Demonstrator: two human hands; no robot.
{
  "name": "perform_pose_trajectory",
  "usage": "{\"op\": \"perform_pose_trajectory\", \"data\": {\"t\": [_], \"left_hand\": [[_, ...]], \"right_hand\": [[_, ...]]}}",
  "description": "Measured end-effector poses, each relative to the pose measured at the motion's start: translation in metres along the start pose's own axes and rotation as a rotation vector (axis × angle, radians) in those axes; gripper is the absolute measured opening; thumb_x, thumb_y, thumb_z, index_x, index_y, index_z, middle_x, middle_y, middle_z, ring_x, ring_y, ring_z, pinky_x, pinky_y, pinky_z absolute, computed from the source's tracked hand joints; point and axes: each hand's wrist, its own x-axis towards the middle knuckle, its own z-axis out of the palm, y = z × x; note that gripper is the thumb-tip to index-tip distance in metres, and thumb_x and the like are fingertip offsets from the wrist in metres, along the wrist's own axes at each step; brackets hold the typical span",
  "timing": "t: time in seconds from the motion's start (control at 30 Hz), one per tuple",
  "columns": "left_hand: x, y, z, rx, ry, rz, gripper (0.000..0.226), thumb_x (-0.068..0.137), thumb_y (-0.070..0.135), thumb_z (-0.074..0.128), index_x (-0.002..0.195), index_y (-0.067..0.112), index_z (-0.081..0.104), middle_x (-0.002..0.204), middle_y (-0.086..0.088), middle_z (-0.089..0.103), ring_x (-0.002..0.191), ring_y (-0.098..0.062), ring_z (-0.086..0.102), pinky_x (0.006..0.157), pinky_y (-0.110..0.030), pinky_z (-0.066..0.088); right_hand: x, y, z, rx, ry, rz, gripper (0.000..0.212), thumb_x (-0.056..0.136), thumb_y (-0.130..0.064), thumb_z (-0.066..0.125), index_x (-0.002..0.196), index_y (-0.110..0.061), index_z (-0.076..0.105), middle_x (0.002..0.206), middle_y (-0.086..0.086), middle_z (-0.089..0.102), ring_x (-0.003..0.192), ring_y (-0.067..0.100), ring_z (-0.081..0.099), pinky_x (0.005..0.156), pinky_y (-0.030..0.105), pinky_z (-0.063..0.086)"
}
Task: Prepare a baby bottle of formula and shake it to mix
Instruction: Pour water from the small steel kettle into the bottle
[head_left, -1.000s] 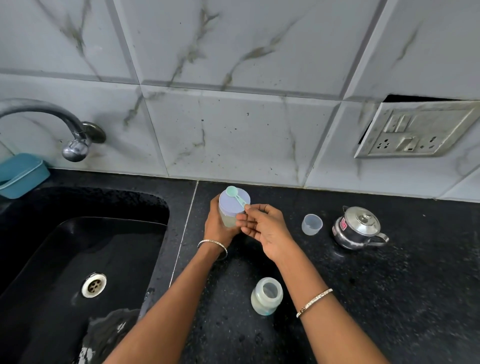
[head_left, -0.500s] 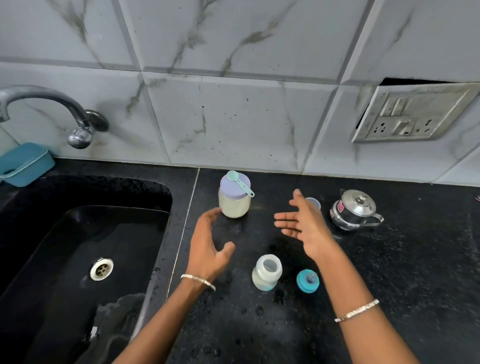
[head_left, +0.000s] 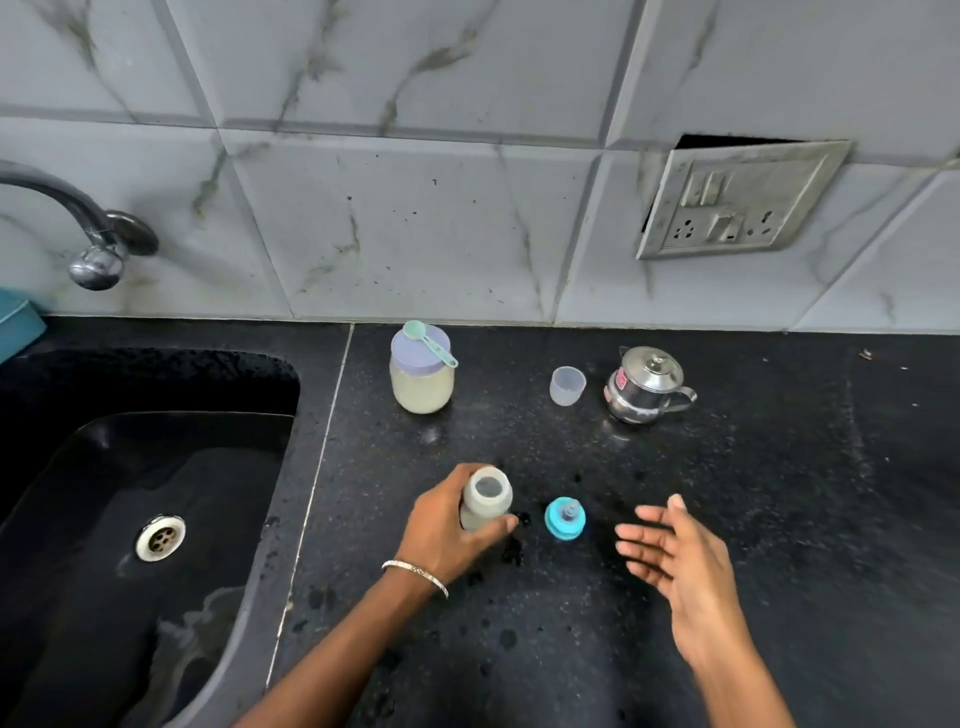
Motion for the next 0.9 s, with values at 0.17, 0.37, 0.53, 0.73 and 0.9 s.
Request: {"op": "perform_pose_trajectory", "data": {"t": [0.17, 0.37, 0.53, 0.73, 0.9], "left_hand": [[0.004, -0.002, -0.012, 0.006, 0.149, -0.018, 0.045, 0.070, 0.037, 0.090, 0.103, 0.034, 0.059, 0.094, 0.017, 0.072, 0.086, -0.002, 0.069, 0.073, -0.013, 0.051], [0.022, 0.017, -0.052, -0.018, 0.306, -0.043, 0.058, 0.067, 0.026, 0.093, 0.109, 0.019, 0.054, 0.098, 0.011, 0.070, 0.079, 0.013, 0.064, 0.064, -0.004, 0.045], [0.020, 0.027, -0.069, -0.074, 0.365, -0.040, 0.057, 0.063, 0.031, 0.089, 0.107, 0.021, 0.055, 0.090, 0.017, 0.071, 0.080, 0.012, 0.065, 0.067, -0.003, 0.047], [0.015, 0.035, -0.069, -0.101, 0.357, -0.043, 0.060, 0.059, 0.042, 0.090, 0.106, 0.028, 0.054, 0.093, 0.015, 0.071, 0.086, 0.011, 0.065, 0.067, -0.009, 0.049], [0.015, 0.037, -0.070, -0.125, 0.345, -0.057, 0.061, 0.053, 0.061, 0.075, 0.104, 0.035, 0.053, 0.101, 0.031, 0.067, 0.089, 0.008, 0.065, 0.071, -0.011, 0.046]], "right_hand": [[0.008, -0.002, -0.015, -0.042, -0.028, -0.066, 0.040, 0.108, -0.039, 0.047, 0.105, -0.007, 0.072, 0.095, 0.017, 0.080, 0.087, 0.029, 0.071, 0.071, 0.038, 0.054], [0.078, -0.043, -0.017, -0.059, 0.054, -0.280, 0.032, 0.108, -0.038, 0.048, 0.138, -0.027, 0.053, 0.133, 0.000, 0.061, 0.119, 0.018, 0.058, 0.091, 0.039, 0.052], [0.124, -0.068, 0.002, -0.092, 0.111, -0.248, 0.040, 0.106, -0.049, 0.047, 0.132, -0.020, 0.058, 0.124, -0.005, 0.060, 0.110, 0.014, 0.057, 0.105, 0.046, 0.050], [0.152, -0.065, 0.012, 0.018, 0.112, -0.265, 0.036, 0.099, -0.036, 0.067, 0.074, -0.013, 0.056, 0.090, 0.001, 0.064, 0.090, 0.010, 0.061, 0.108, 0.047, 0.052], [0.153, -0.061, 0.020, 0.352, 0.025, -0.248, 0.036, 0.097, -0.013, 0.070, 0.067, -0.013, 0.050, 0.075, -0.008, 0.072, 0.084, 0.001, 0.070, 0.113, 0.044, 0.045]]}}
